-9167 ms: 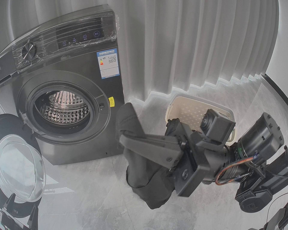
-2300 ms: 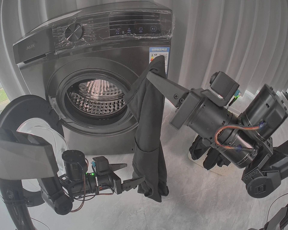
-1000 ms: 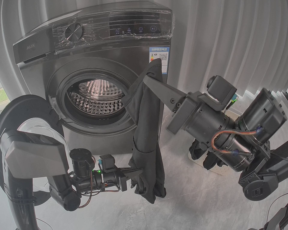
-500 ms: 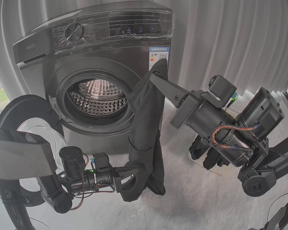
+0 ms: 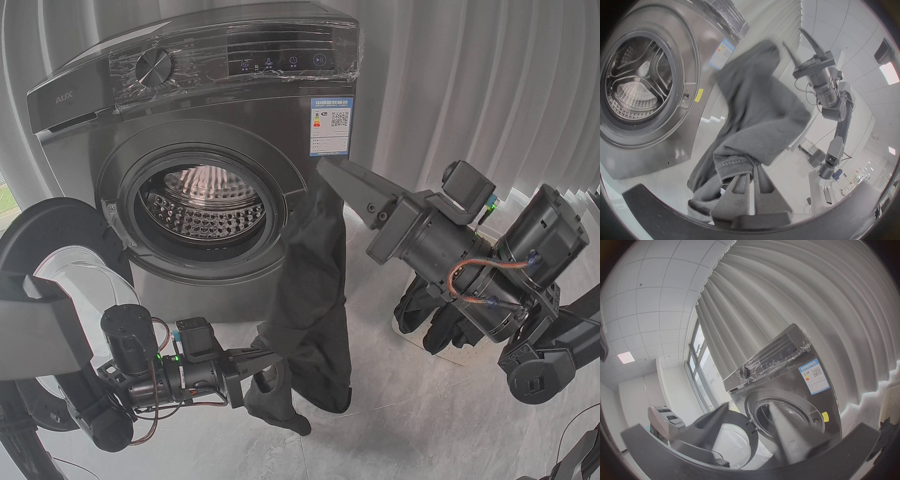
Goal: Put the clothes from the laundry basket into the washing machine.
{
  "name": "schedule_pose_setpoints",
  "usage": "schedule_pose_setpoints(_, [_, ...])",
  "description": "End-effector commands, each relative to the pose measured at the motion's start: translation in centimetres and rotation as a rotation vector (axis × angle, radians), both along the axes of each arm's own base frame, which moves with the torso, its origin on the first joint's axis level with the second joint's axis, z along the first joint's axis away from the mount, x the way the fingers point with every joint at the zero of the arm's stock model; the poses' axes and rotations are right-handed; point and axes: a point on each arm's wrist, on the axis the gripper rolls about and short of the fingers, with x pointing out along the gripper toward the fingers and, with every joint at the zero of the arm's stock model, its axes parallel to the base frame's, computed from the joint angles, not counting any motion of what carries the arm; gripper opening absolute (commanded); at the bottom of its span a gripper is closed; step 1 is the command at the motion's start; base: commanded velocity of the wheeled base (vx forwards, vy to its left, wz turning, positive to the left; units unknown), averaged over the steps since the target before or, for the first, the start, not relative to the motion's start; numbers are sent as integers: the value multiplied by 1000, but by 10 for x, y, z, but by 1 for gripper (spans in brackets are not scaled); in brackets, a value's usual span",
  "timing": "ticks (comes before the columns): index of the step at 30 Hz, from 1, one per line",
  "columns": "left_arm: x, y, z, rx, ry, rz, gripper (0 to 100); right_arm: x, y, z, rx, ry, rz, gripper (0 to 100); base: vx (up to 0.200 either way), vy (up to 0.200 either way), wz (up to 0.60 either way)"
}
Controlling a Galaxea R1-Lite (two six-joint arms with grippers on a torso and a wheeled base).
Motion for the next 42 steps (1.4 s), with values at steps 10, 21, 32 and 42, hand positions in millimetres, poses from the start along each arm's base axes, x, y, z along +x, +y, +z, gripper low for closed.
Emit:
schedule_pose_setpoints(10, [-24,13,70,-179,-137,2,0,8,-33,-43,-161,80,-125,100,0,0,0])
schedule_pose_setpoints(21, [-22,-28,108,-340,-233,213,0,-4,-72,-82,-352,136,-227,100,0,0,0])
schedule_pose_setpoints(32, [-26,-59,138,-441,-263,280,0,7,-89,-88,-371,159,-243,100,0,0,0])
schedule_pose_setpoints(42, [-24,-62,142,-442,-248,344,0,3,-103,-102,-423,195,-222,100,0,0,0])
